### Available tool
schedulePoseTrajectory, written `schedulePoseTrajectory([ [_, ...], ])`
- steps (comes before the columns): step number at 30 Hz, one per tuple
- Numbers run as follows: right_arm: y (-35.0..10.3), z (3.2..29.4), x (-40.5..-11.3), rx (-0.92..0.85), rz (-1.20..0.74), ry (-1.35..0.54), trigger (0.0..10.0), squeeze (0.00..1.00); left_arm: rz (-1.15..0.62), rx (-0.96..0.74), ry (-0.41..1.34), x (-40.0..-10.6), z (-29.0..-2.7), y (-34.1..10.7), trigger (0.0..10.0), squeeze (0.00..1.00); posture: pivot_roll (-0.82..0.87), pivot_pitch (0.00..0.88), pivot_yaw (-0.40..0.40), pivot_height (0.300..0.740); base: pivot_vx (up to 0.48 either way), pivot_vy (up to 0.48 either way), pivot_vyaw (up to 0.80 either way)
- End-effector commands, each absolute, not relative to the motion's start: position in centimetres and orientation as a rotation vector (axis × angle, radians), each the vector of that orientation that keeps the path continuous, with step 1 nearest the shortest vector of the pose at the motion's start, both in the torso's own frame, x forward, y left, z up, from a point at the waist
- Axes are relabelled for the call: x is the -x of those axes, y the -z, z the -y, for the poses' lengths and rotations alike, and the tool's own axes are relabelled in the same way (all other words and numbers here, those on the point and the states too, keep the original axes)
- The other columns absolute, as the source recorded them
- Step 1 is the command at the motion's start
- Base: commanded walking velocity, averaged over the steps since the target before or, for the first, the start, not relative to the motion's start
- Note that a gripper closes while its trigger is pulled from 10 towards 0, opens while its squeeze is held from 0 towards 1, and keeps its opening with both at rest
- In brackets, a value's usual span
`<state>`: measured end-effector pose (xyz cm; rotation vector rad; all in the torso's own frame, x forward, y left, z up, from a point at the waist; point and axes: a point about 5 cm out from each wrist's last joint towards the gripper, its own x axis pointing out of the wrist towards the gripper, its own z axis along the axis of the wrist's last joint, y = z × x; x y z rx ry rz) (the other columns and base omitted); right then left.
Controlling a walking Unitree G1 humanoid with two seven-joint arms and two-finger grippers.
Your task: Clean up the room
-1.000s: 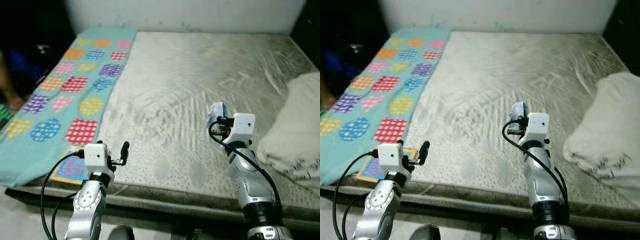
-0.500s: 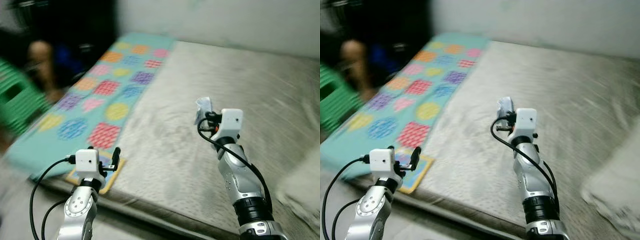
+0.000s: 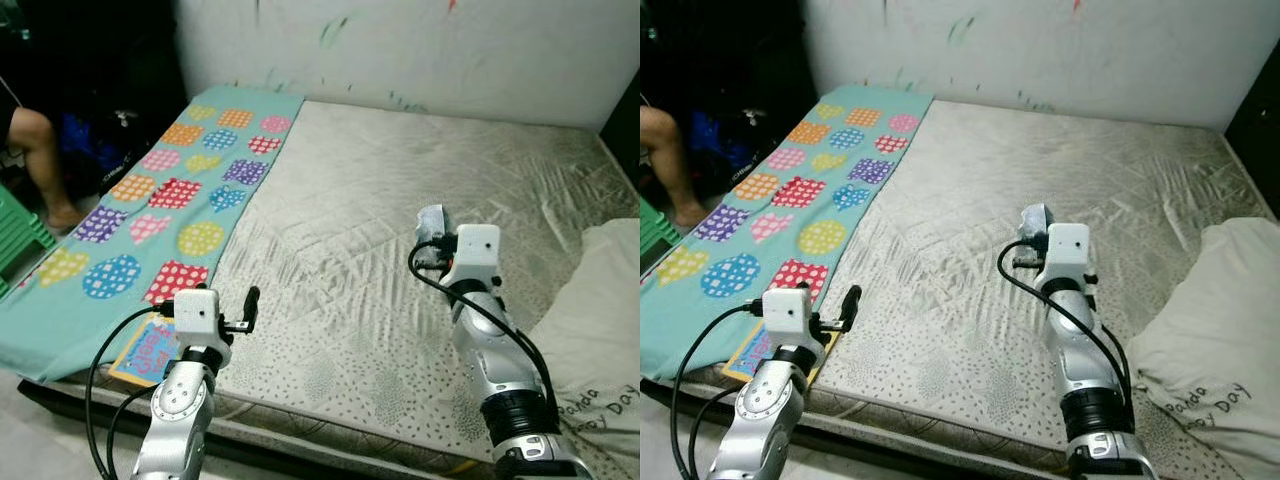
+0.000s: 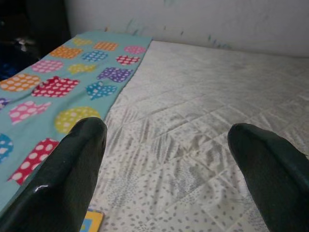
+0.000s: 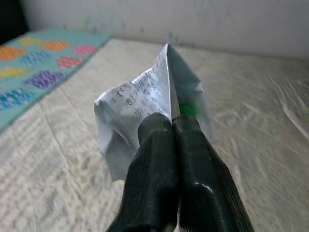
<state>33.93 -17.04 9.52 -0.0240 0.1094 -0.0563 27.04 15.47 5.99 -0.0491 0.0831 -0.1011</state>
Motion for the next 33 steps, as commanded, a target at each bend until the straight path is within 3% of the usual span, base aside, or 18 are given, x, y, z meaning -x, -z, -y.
schedulePoseTrajectory([
  [1, -9.9, 16.8, -34.5, 0.053, -0.101, 0.049, 10.0, 0.0, -0.075, 0.041, 0.104, -27.5, -15.3, -6.2, 10.0, 0.0, -0.09, 0.0, -0.052, 0.74, 0.0, 0.0, 0.0],
  [13, -9.0, 15.6, -35.6, 0.094, -0.193, 0.109, 10.0, 0.0, -0.108, 0.089, 0.088, -27.2, -14.1, -5.3, 10.0, 0.0, -0.08, 0.0, -0.061, 0.74, 0.0, 0.0, 0.0],
  [21, -13.2, 14.1, -37.3, 0.114, 0.008, 0.056, 10.0, 0.0, -0.042, 0.099, 0.06, -28.4, -14.5, -7.1, 10.0, 0.0, -0.08, 0.0, 0.0, 0.74, 0.0, 0.0, 0.0],
  [33, -11.9, 15.2, -36.2, 0.102, 0.002, 0.089, 10.0, 0.0, -0.056, 0.103, 0.076, -28.0, -14.0, -6.7, 10.0, 0.0, -0.09, 0.0, 0.0, 0.74, 0.0, 0.0, 0.0],
])
